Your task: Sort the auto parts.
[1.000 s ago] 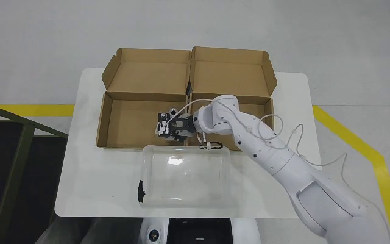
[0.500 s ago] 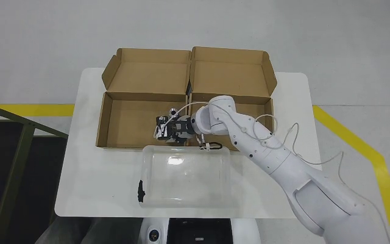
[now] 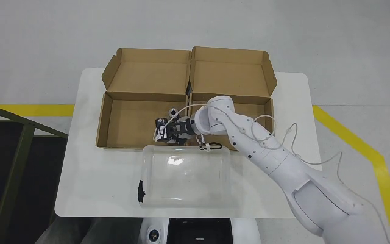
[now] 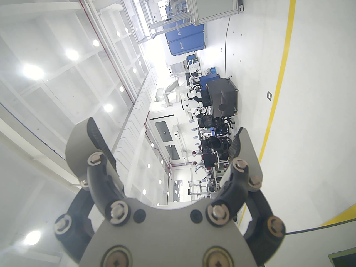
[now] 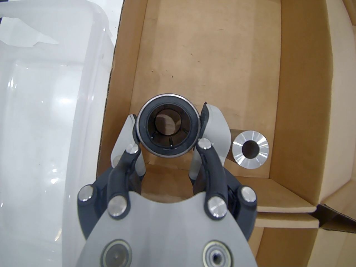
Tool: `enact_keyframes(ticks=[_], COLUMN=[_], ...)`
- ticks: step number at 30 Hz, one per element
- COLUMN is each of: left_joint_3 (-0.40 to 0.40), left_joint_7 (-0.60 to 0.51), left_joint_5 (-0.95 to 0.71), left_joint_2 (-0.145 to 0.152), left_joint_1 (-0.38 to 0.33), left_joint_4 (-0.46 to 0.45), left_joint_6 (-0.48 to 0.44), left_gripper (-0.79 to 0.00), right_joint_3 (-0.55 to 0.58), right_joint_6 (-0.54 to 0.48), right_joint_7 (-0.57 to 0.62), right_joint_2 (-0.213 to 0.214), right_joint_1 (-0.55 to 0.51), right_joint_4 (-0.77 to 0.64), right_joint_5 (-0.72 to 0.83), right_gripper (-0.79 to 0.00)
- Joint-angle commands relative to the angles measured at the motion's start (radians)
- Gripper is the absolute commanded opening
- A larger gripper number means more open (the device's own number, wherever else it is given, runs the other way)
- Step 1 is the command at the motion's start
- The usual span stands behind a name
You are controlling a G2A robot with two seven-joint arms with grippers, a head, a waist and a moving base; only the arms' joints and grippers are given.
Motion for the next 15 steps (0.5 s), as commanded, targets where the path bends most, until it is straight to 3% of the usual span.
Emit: enact_keyframes(ticks=[1, 15], left_joint_3=[0.0, 0.0], left_joint_7=[0.0, 0.0], left_joint_5=[0.0, 0.0], left_joint_2=[0.0, 0.0], left_joint_1=[0.0, 0.0], left_joint_4=[0.0, 0.0], left_joint_6=[0.0, 0.0], left_gripper=[0.0, 0.0], right_joint_3=[0.003, 0.053], right_joint_6=[-0.003, -0.007], right_joint_7=[0.004, 0.024], right_joint_2=[0.0, 0.007], right_joint_1=[0.0, 0.003], right_joint_4=[-0.005, -0.082], right_joint_5=[0.001, 0.026], right_gripper=[-0.428, -0.416])
